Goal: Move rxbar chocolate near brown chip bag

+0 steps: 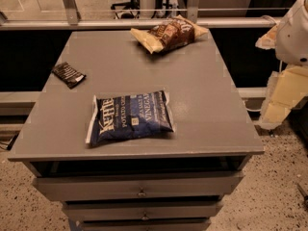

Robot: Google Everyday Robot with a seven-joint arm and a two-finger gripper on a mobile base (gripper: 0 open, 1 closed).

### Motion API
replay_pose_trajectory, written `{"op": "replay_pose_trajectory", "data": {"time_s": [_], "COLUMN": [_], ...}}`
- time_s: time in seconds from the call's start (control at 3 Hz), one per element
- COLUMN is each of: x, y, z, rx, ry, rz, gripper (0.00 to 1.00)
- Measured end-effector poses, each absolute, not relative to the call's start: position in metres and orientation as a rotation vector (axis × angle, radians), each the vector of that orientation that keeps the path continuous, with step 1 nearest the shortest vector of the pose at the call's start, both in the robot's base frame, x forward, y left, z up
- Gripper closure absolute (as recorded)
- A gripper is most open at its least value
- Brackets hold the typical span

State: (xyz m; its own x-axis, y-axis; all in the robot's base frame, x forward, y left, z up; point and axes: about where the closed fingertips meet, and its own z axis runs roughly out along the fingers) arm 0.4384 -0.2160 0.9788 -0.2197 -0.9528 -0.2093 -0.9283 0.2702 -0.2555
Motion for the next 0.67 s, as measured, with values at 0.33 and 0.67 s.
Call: {"op": "replay_pose_trajectory", "data": {"time_s": [0.33, 0.67], "x": [0.442, 0.456], "y": [-0.210, -0.185], "z": [0.978, 0.970], "rx": [-1.718, -1.713], "ry": [2.211, 2.163], "rz": [-0.098, -0.048], "gripper": [0.00, 0.00]}}
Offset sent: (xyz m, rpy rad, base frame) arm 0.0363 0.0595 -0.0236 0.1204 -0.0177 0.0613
